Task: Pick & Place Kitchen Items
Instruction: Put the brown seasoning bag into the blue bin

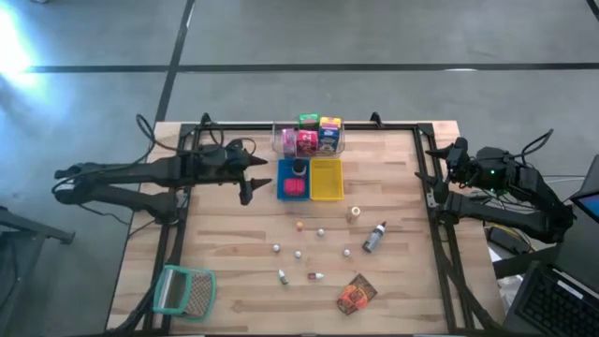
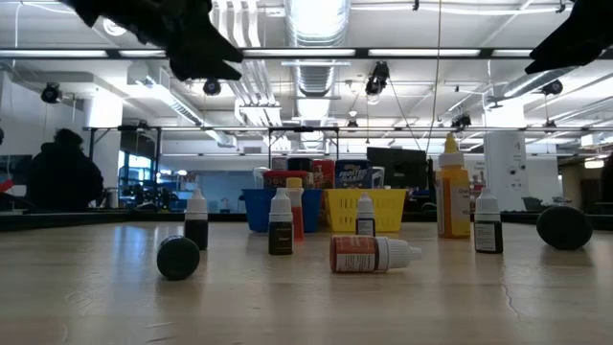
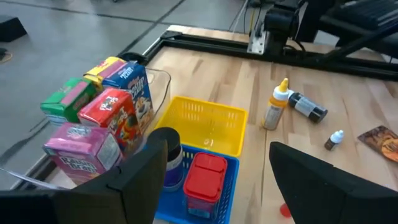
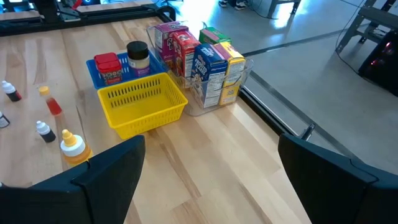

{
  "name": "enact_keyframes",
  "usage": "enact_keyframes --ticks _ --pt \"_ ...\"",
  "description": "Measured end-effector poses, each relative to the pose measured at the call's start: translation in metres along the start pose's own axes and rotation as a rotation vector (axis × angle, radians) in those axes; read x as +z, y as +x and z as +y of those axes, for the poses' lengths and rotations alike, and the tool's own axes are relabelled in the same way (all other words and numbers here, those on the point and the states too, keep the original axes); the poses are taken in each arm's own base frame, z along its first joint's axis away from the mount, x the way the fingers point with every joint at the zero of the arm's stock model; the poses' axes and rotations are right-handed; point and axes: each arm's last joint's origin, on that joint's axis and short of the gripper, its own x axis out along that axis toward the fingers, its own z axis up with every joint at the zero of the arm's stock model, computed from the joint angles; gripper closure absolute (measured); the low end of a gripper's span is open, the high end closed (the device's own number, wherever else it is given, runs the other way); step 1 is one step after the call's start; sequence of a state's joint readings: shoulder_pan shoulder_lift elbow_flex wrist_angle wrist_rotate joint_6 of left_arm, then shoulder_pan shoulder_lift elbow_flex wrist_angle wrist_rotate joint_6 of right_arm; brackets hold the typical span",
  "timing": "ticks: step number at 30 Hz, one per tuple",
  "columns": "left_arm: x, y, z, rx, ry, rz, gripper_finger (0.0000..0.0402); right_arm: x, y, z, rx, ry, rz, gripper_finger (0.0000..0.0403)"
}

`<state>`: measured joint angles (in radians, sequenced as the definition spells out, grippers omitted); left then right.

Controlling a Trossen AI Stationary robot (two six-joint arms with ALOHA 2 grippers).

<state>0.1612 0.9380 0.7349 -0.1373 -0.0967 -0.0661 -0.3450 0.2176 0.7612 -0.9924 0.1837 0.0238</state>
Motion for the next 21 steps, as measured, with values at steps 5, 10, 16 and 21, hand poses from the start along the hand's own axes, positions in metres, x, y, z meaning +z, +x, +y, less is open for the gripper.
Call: enact_keyframes --ticks 5,10,16,21 --pt "-0.023 0.007 0.001 -0.008 -0.039 -0.044 0.0115 0.0 0.0 0.0 -0.001 0.002 -0.001 0.0039" --pt "-0.038 0.011 0.0 -0.016 -0.051 -0.03 0.0115 0.004 0.0 0.0 0.0 0.038 -0.039 0.0039" --pt "-0.044 0.011 -0.011 -0.073 -0.032 -0.096 0.0115 0.004 0.0 0.0 0.0 0.036 -0.039 0.0039" --pt "-0.049 0.01 -0.021 -0.117 -0.017 -0.138 0.0115 0.004 0.0 0.0 0.004 0.035 -0.039 0.0039"
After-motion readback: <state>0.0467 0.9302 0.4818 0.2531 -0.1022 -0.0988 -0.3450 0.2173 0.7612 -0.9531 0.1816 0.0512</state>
